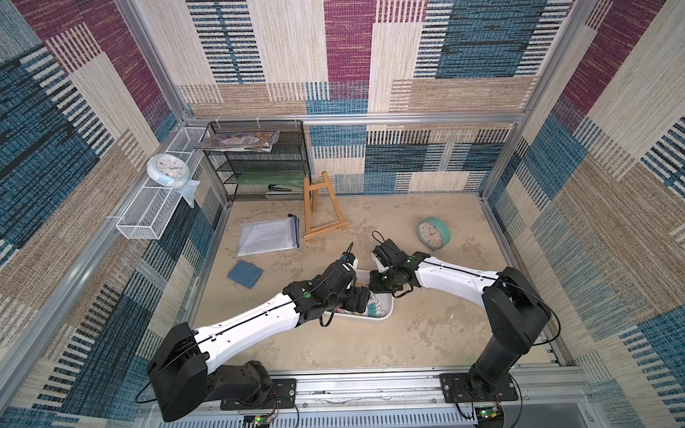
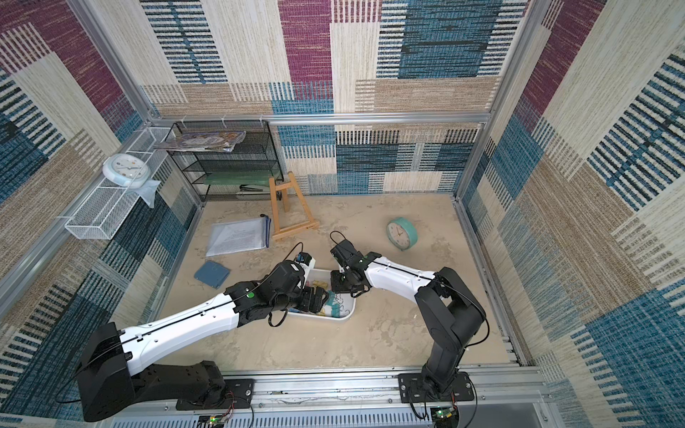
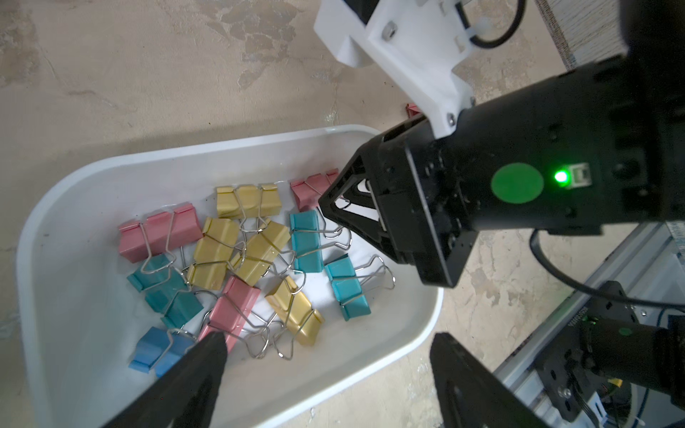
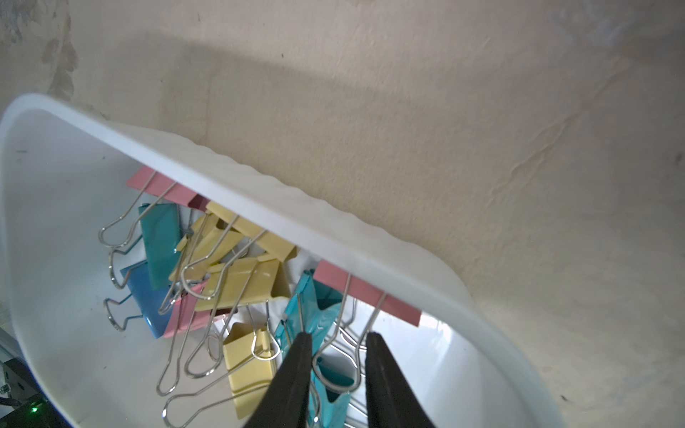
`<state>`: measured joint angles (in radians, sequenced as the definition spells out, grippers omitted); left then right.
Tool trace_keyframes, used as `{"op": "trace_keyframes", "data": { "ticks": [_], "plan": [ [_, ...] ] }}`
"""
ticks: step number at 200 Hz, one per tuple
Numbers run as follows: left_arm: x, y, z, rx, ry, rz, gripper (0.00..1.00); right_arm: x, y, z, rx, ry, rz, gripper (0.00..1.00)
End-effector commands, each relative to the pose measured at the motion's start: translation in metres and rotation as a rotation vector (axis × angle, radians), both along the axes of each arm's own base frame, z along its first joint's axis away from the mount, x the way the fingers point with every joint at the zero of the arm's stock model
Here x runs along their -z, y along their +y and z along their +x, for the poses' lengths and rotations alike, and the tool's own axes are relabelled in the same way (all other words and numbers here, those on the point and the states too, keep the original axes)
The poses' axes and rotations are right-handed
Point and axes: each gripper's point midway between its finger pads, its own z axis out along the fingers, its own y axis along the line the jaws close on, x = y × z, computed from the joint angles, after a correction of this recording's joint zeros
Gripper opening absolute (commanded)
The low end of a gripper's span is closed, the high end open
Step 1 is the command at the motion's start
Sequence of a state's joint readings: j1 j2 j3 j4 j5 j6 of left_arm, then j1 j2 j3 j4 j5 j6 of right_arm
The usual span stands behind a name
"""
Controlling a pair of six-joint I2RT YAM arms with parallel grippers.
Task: Take out the binder clips from the storage box
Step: Pick up the binder clip from the storage box.
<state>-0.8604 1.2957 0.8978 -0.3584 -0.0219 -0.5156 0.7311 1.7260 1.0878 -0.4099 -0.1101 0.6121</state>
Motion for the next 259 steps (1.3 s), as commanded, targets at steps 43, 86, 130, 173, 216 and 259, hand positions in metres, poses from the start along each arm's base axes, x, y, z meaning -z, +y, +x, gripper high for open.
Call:
{"op": "trace_keyframes", "data": {
  "ticks": [43,86,130,173,216,259],
  "plan": [
    [-0.003,0.001,0.004,0.015,-0.023,0.033,0.9,0.004,0.003,0.002,0.053,0.014,0.025,0.21],
    [-0.001,0.002,0.004,0.01,-0.019,0.038,0.91,0.0,0.001,0.002,0.051,0.013,0.013,0.12],
    [0.0,0.001,0.004,0.01,-0.016,0.042,0.91,-0.01,-0.002,0.002,0.052,-0.01,0.016,0.0],
    [0.001,0.002,0.003,0.01,-0.011,0.043,0.91,-0.017,-0.002,0.001,0.053,-0.022,0.033,0.0],
    [-0.001,-0.002,0.003,0.014,-0.013,0.009,0.91,-0.043,-0.007,0.001,0.075,-0.079,0.074,0.0],
    [-0.007,-0.024,0.005,0.06,0.014,-0.035,0.91,-0.086,-0.038,0.008,0.225,-0.23,0.089,0.0]
  ]
}}
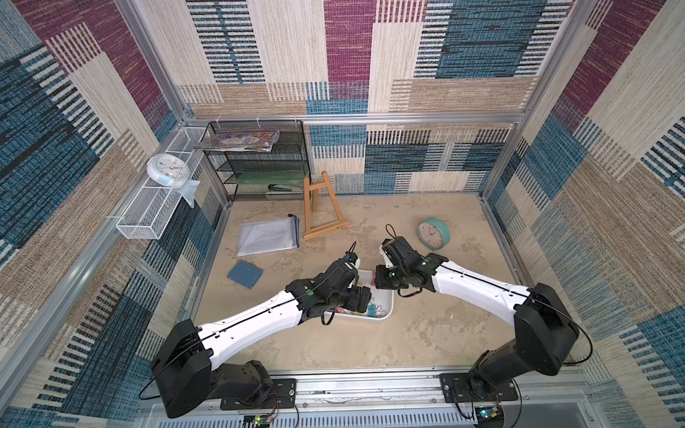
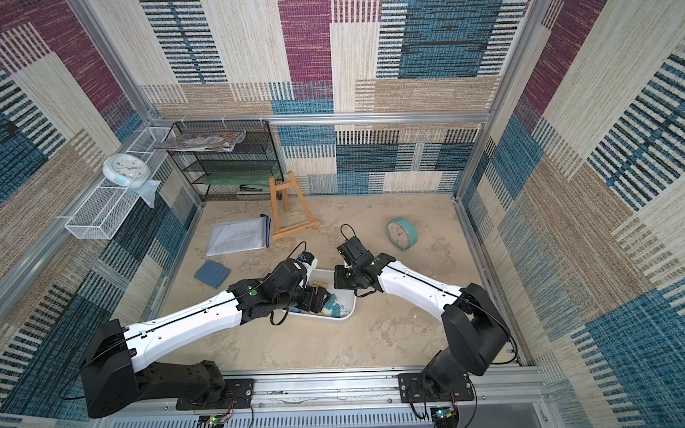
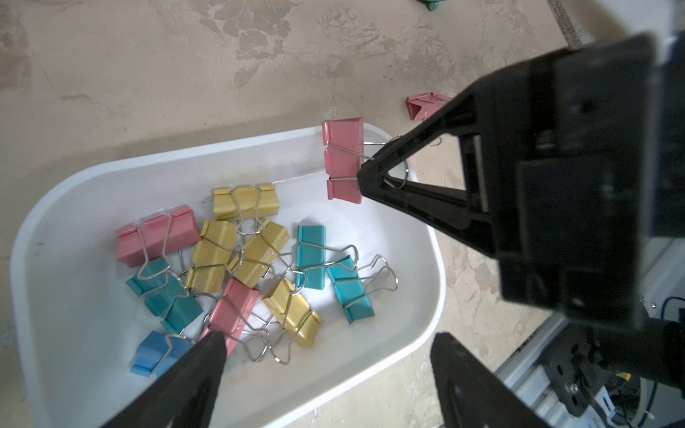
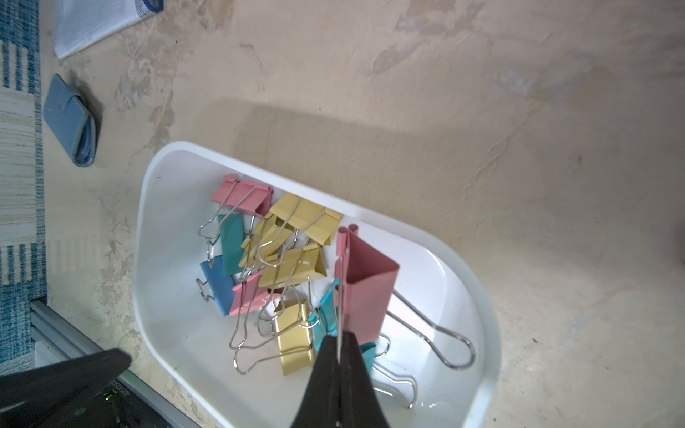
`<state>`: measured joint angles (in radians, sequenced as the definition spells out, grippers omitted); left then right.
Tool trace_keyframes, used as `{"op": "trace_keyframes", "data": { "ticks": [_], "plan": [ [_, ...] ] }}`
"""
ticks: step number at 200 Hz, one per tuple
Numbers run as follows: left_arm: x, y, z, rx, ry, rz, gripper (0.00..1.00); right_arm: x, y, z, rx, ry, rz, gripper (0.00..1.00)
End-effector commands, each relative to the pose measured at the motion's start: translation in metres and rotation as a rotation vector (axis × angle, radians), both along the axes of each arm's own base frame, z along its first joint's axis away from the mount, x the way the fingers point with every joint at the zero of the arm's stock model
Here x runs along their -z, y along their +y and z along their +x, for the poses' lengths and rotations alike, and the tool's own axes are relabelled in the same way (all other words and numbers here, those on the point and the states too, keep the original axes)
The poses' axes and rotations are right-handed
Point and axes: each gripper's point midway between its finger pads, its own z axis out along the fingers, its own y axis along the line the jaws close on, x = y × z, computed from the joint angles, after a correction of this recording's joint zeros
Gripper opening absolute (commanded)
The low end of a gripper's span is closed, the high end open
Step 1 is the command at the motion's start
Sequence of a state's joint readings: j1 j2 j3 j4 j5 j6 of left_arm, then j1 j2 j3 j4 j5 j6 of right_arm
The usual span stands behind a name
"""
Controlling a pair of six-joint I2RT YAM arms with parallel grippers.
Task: Take out the binder clips from the storage box
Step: Pick up the binder clip from the storage box, then place the binder clip at the center of the board.
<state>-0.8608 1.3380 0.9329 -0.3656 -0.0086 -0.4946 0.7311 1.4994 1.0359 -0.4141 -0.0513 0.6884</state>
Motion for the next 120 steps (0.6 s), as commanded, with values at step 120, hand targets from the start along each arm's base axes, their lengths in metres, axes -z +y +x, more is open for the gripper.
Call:
{"op": "trace_keyframes", "data": {
  "ticks": [120],
  "plan": [
    [-0.016,-0.104,-0.011,0.191,0.008,-0.056,0.93,0.02,-0.155,-0.048,0.614,0.037,0.275,0.0]
  ]
}}
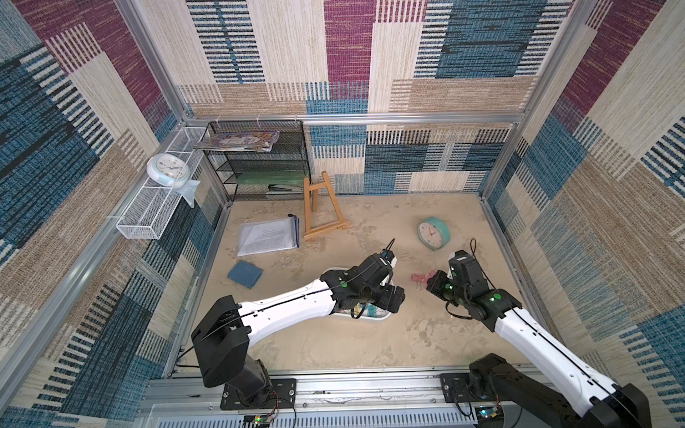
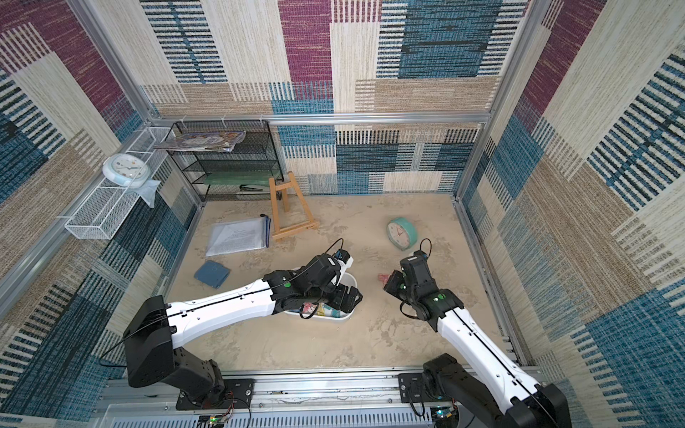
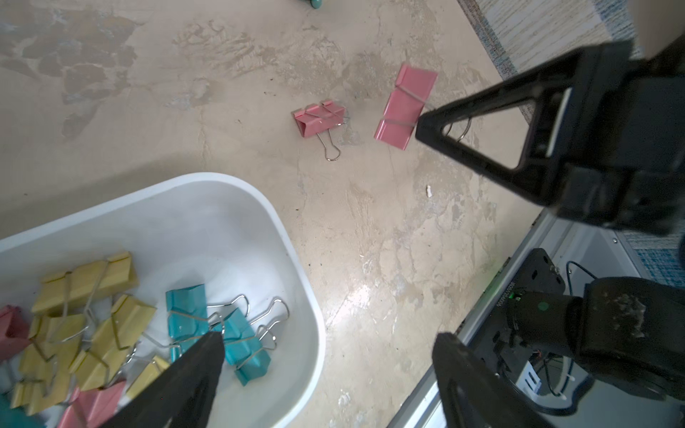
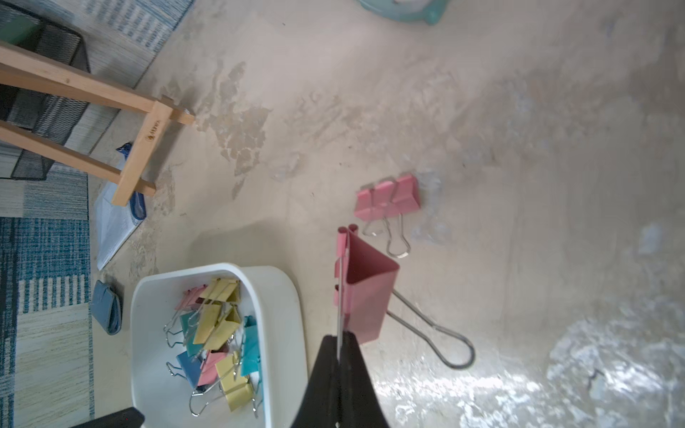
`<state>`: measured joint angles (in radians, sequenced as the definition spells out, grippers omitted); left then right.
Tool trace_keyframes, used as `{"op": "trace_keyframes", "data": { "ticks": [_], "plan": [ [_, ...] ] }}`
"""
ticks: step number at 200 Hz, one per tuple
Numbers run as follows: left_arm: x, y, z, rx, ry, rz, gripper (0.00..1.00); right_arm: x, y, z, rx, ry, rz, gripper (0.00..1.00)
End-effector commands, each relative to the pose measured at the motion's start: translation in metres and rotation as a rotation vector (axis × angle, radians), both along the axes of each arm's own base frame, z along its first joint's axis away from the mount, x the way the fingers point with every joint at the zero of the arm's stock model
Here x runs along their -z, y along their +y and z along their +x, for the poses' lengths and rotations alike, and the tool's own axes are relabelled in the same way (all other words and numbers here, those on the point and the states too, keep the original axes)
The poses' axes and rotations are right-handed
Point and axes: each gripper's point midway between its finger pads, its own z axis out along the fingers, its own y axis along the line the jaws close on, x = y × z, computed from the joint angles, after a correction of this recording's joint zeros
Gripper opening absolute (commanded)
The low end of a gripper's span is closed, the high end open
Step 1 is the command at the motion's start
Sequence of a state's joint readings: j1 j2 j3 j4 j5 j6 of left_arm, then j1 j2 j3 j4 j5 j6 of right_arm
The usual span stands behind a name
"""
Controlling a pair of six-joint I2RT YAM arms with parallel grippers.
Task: Take out the binder clips from the storage box
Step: Place the binder clip at the center of the board.
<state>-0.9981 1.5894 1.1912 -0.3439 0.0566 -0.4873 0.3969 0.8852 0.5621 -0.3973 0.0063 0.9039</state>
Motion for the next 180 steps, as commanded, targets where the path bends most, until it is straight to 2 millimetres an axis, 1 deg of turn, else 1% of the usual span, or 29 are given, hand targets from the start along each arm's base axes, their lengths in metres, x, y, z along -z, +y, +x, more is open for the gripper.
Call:
{"op": "trace_keyframes", "data": {
  "ticks": [1,10,24,38,62,76,96,130,154,161,174,180],
  "plan": [
    [-0.002,-0.007,0.0,0.005,-0.009,-0.007,0.92,0.022,0.004,-0.022,0.07,0.084,0.148,0.0],
    [-0.001,-0.009,-0.002,0.009,-0.008,-0.007,0.92,0.031,0.001,-0.026,0.103,0.09,0.175,0.0],
    [0.0,-0.011,-0.003,0.013,-0.006,-0.006,0.93,0.036,-0.001,-0.026,0.124,0.077,0.198,0.0],
    [-0.001,-0.012,-0.004,0.014,-0.005,-0.007,0.93,0.042,-0.005,-0.023,0.138,0.081,0.192,0.0],
    [-0.002,-0.012,-0.004,0.015,-0.01,-0.003,0.93,0.049,-0.001,-0.015,0.107,0.113,0.212,0.0],
    [-0.002,-0.01,-0.004,0.017,-0.015,0.005,0.92,0.05,0.002,-0.01,0.096,0.114,0.226,0.0],
    [-0.002,-0.009,-0.004,0.019,-0.018,0.019,0.9,0.055,-0.001,-0.005,0.108,0.124,0.239,0.0],
    [0.004,-0.004,-0.002,0.014,-0.025,0.052,0.88,0.071,-0.009,-0.003,0.131,0.161,0.241,0.0],
    [0.007,-0.001,-0.002,0.018,-0.028,0.08,0.87,0.075,-0.013,-0.003,0.142,0.164,0.215,0.0],
    [0.008,-0.001,-0.002,0.021,-0.028,0.087,0.86,0.075,-0.016,-0.003,0.151,0.163,0.199,0.06],
    [0.011,0.002,-0.004,0.028,-0.025,0.104,0.84,0.075,-0.021,-0.004,0.16,0.162,0.17,0.24],
    [0.013,0.003,-0.004,0.029,-0.023,0.115,0.83,0.074,-0.023,-0.004,0.162,0.16,0.16,0.28]
  ]
}}
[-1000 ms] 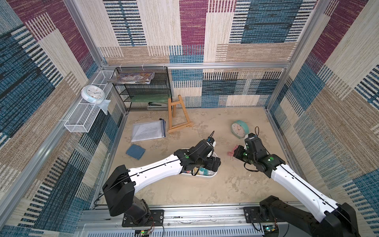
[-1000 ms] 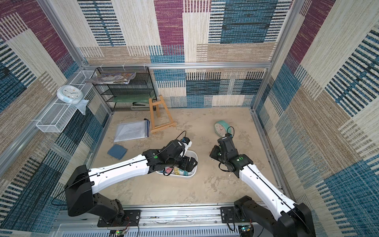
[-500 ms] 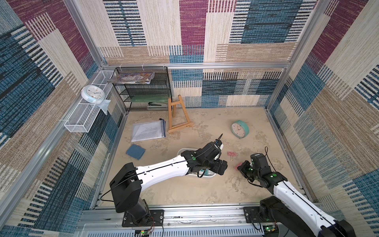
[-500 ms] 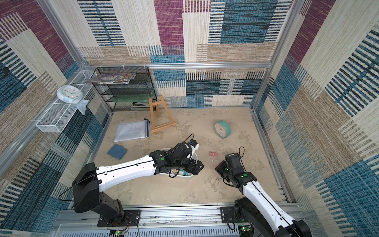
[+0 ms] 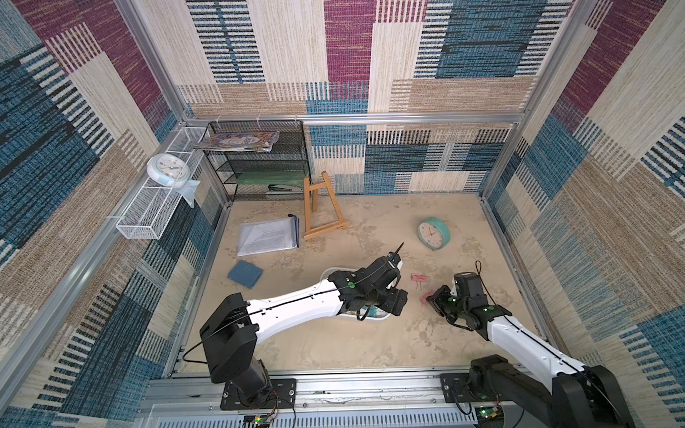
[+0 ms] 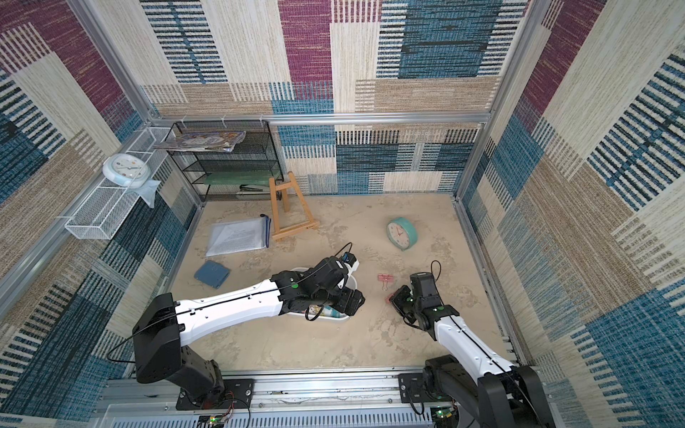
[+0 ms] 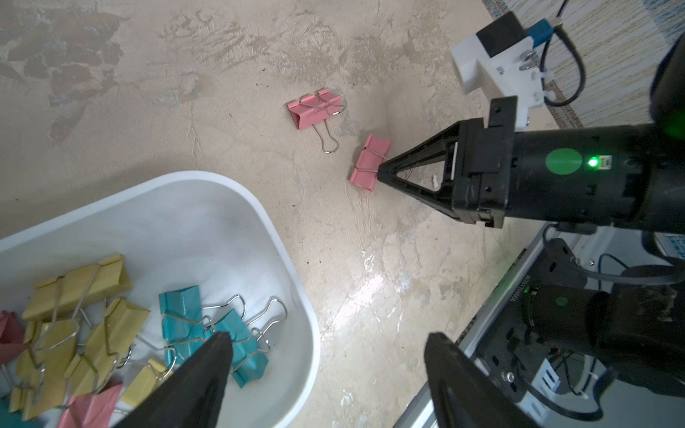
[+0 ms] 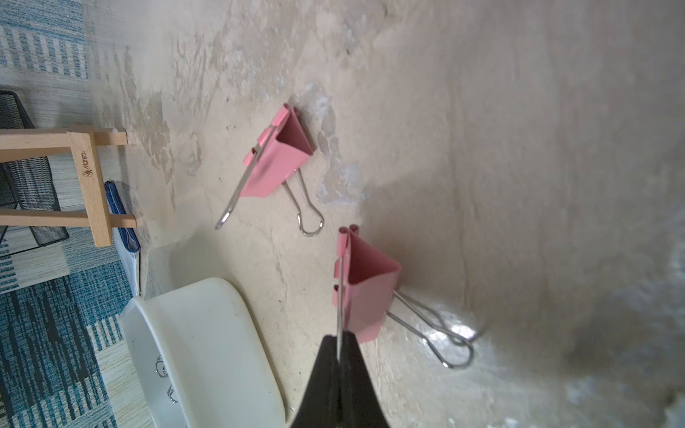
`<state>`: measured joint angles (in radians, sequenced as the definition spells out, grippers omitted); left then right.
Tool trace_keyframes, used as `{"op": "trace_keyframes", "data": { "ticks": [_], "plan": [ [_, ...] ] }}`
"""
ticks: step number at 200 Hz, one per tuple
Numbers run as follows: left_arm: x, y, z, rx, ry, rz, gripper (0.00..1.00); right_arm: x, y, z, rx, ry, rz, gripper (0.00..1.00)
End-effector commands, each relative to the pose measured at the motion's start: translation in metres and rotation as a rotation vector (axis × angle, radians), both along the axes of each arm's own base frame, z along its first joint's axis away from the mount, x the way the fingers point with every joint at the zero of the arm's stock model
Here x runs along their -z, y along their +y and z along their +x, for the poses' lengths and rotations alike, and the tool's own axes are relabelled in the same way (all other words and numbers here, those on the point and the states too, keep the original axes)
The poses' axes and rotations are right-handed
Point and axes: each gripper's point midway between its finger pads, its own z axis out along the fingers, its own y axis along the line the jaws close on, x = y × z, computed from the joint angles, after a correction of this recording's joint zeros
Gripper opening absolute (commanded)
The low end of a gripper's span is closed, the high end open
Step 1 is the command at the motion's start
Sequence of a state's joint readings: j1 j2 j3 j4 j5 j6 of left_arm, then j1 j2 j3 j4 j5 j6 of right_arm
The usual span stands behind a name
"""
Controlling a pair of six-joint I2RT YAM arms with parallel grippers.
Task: Take out the binder clips from the storage box
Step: Place the binder clip at the center of the board, then pick up the binder clip from the storage box.
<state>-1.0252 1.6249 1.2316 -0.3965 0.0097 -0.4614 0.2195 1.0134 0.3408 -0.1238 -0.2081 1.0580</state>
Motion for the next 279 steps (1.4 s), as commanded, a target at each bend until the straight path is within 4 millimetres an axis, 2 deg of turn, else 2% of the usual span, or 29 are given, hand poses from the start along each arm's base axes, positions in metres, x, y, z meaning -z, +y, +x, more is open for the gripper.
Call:
{"op": "trace_keyframes", "data": {
  "ticks": [1,40,53,69,93,107,135,165,201,279],
  "plan": [
    [0.006,0.006,-0.001,0.014,-0.003,0.05,0.82,0.0,-0.01,0.001,0.008,-0.005,-0.063,0.28],
    [0.019,0.02,-0.006,0.028,0.013,0.132,0.76,-0.02,-0.019,0.004,-0.008,-0.047,-0.144,0.33],
    [0.021,0.024,-0.009,0.035,0.021,0.154,0.73,-0.035,-0.022,0.008,-0.012,-0.085,-0.167,0.34],
    [0.027,0.03,-0.012,0.04,0.04,0.189,0.65,-0.06,-0.02,0.015,-0.05,-0.174,-0.189,0.35],
    [0.036,0.041,-0.015,0.017,0.067,0.253,0.59,-0.109,-0.004,0.027,-0.146,-0.369,-0.158,0.42],
    [0.039,0.043,-0.018,0.015,0.078,0.275,0.56,-0.135,0.015,0.03,-0.251,-0.481,-0.117,0.48],
    [0.042,0.053,-0.009,-0.056,0.051,0.323,0.52,-0.158,0.042,0.033,-0.402,-0.544,-0.041,0.5],
    [0.047,0.061,0.001,-0.106,0.033,0.398,0.44,-0.158,0.06,0.038,-0.483,-0.534,-0.018,0.51],
    [0.058,0.054,0.007,-0.128,0.05,0.434,0.42,-0.151,0.075,0.041,-0.518,-0.51,-0.022,0.52],
    [0.076,0.058,0.022,-0.181,0.039,0.514,0.34,-0.108,0.097,0.031,-0.594,-0.392,0.008,0.54]
  ]
}}
